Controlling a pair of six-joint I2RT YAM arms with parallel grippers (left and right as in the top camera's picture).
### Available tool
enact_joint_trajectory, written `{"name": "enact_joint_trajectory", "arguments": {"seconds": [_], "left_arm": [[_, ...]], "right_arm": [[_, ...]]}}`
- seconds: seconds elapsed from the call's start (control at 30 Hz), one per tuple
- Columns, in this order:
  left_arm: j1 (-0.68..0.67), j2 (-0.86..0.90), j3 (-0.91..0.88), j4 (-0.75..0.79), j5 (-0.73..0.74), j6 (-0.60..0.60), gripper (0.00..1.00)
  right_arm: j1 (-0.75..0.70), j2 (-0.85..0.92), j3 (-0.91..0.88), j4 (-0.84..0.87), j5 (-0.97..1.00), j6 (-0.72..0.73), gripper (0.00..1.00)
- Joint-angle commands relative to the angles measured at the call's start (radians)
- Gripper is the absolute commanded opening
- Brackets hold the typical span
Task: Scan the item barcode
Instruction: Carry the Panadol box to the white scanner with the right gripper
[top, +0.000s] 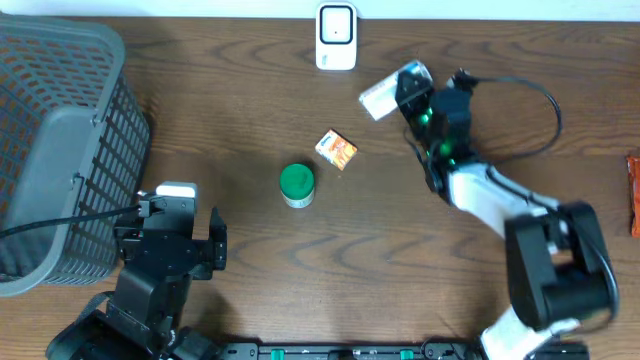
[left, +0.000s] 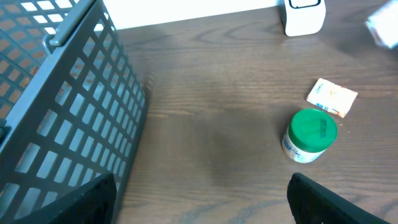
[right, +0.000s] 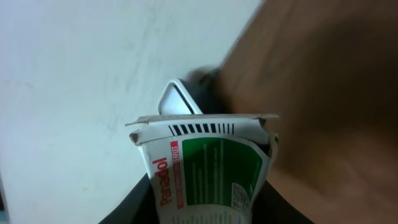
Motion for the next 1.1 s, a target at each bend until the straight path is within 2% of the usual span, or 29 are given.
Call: {"name": "enact_joint_trajectory", "arguments": {"seconds": [0.0,0.27,0.57,0.83,0.93,1.07], "left_arm": [[-0.003,-0.005,-0.002,-0.001,-0.01,-0.006,0.88],[-0.003,-0.005,-0.002,-0.001,-0.01,-0.006,0.88],[-0.003,-0.005,-0.002,-0.001,-0.01,-0.006,0.88],[-0.003,-0.005,-0.002,-0.001,-0.01,-0.006,0.88],[-0.003,-0.005,-0.002,-0.001,-0.01,-0.006,0.88],[-0.003,-0.005,-0.002,-0.001,-0.01,-0.006,0.88]], "right_arm": [[0.011,0.137,0.225,0.011,0.008,-0.002,0.31],[0.027,0.386,0.563,0.013,0.047,0.005,0.37],[0.036,0.669,0.901,0.026,0.046,0.1,0.43],[0.058,0.755,1.009,0.026,0.102,0.08,0.47],[0.058,0.755,1.015,0.027,0.071,0.028,0.49],[0.06,0.755,1.019,0.026,0.027,0.029,0.48]]}}
